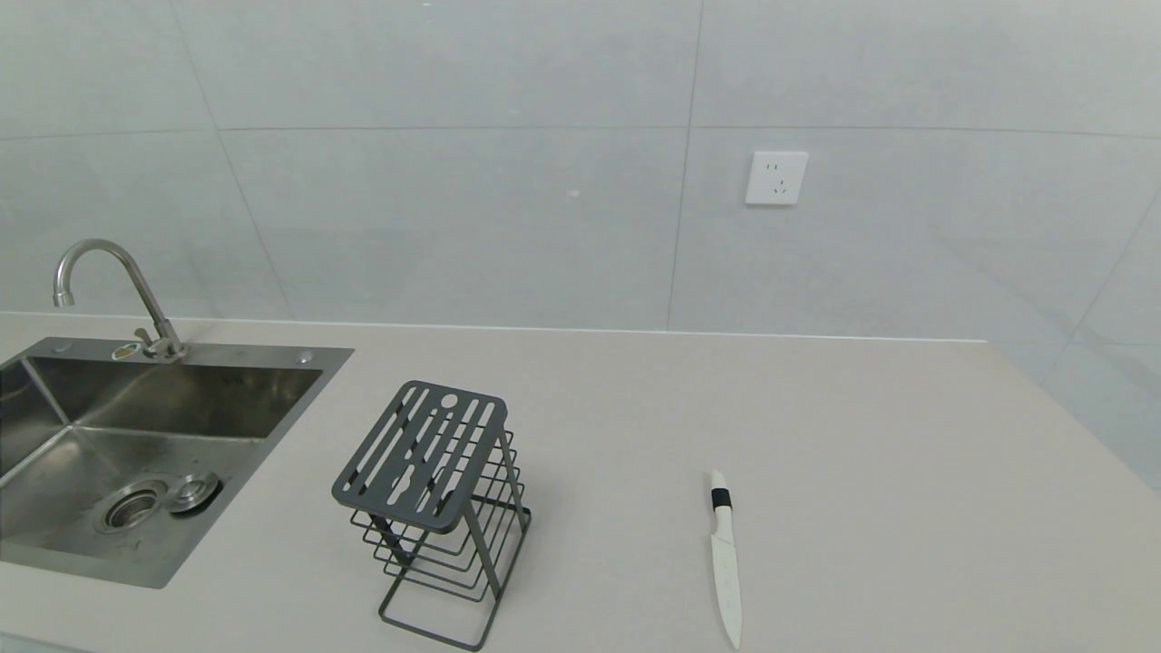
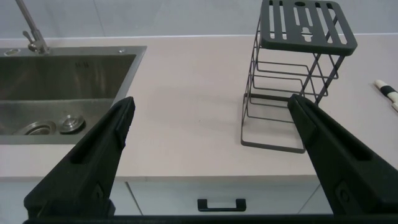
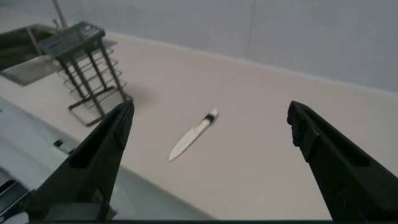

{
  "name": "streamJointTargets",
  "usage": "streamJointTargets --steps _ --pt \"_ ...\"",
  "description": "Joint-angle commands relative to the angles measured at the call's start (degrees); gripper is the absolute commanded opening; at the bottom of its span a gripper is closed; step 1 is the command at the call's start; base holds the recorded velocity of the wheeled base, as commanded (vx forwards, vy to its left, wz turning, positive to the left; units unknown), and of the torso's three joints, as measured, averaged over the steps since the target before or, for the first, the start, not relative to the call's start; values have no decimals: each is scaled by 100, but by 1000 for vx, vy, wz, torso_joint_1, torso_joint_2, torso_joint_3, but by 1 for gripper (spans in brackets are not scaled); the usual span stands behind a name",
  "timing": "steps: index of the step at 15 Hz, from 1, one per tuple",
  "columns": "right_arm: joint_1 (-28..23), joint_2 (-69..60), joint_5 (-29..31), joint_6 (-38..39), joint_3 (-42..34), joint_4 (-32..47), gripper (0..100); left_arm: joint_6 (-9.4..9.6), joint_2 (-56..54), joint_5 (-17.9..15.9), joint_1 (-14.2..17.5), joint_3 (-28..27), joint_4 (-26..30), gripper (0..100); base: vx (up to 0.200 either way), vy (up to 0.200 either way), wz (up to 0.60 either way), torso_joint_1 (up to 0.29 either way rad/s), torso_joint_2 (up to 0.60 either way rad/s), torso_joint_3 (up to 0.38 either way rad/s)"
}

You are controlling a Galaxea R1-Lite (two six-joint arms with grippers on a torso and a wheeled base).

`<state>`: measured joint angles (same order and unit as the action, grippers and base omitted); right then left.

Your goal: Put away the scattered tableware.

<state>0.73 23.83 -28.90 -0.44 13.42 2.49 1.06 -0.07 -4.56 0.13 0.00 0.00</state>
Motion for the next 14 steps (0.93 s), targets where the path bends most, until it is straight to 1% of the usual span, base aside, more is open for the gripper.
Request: streamJointTargets --steps 1,2,4,6,8,9,10,11,12,13,14 --pt "393 1018 52 -35 3 59 100 -1 7 -1 4 0 0 100 0 0 0 0 0 0" --pt "533 1124 139 -70 11 59 100 -1 7 -1 4 0 0 100 0 0 0 0 0 0" --pt "1087 1449 245 -325 64 41 100 -1 7 -10 4 0 0 100 0 0 0 0 0 0" --pt "1579 1792 254 -273 29 59 100 -1 7 -10 4 0 0 100 0 0 0 0 0 0" --pt "1614 2354 262 -255 73 24 100 -1 7 -10 -5 0 0 100 0 0 0 0 0 0" --pt "1773 3040 271 -299 337 -161 100 -1 7 -10 -5 0 0 100 0 0 0 0 0 0" --pt "1878 3356 289 -299 495 -301 100 -1 7 -19 -5 0 0 100 0 0 0 0 0 0" --pt "1966 3804 491 -290 714 -539 100 -1 7 -10 -5 0 0 100 0 0 0 0 0 0" --pt "2159 4384 763 -273 952 -890 100 8 7 -10 -5 0 0 100 0 0 0 0 0 0" --pt "2397 4674 816 -255 978 -1110 100 8 7 -10 4 0 0 100 0 0 0 0 0 0" --pt "2520 4833 939 -264 978 -1198 100 8 7 -19 -5 0 0 100 0 0 0 0 0 0"
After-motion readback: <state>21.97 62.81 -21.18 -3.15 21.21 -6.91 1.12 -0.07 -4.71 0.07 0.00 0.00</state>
